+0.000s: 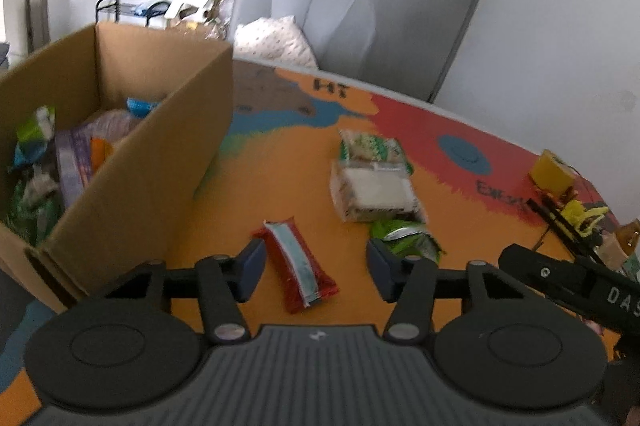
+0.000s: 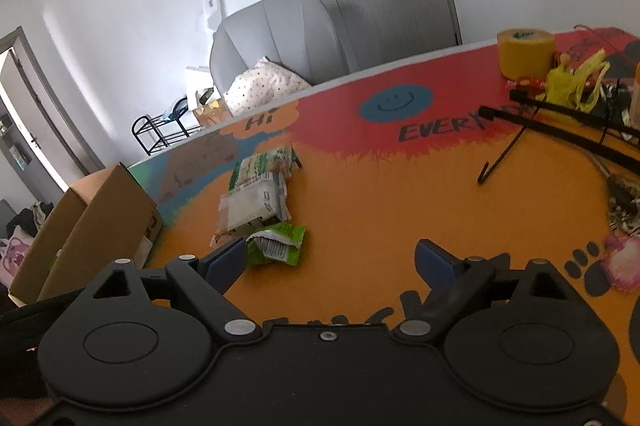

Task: Organize snacks
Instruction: 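Close the left tool on the red packet, then close the right tool on the green wrapper while the left tool holds the red packet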

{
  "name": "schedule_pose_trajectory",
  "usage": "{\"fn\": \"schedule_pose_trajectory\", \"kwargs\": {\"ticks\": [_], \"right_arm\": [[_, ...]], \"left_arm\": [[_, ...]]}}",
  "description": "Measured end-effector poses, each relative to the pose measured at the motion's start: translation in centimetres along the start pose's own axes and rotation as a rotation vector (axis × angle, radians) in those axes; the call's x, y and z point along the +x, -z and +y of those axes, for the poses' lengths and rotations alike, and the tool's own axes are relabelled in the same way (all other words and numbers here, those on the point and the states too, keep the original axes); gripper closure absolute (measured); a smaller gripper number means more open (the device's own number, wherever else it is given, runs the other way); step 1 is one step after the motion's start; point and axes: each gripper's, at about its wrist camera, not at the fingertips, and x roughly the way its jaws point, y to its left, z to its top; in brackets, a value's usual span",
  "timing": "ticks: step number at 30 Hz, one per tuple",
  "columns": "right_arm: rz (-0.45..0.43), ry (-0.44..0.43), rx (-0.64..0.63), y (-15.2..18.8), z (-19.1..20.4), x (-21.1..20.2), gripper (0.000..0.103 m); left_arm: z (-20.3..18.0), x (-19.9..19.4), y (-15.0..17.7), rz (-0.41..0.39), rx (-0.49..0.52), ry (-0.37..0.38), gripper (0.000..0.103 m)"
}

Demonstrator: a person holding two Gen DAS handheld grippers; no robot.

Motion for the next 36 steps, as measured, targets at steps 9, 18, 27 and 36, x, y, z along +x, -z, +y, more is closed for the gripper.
{"fn": "schedule_pose_trajectory", "kwargs": {"ticks": [9,18,27,36], "right_arm": [[0.036,-0.032,-0.006,-0.1,0.9,2.3,0.012],[0.058,-0.032,-0.029,-0.5,2.2,4.5,0.014],[0.065,-0.031,-0.068,-1.0,3.8,6.4,0.018],[0.076,0.014,-0.166,-0.4,5.6,7.7,0.038]], "left_arm": [[0.6,2.5,0.2,0.043,-0.028,-0.038,0.06],[1.2,3.6,-0.4,0.035,-0.056,0.002,0.084],[1.8,3.8,-1.1,0.003,-0.056,0.015,0.084],[2.3,4.2,-1.1,0.003,-0.039,0.01,0.084]]}}
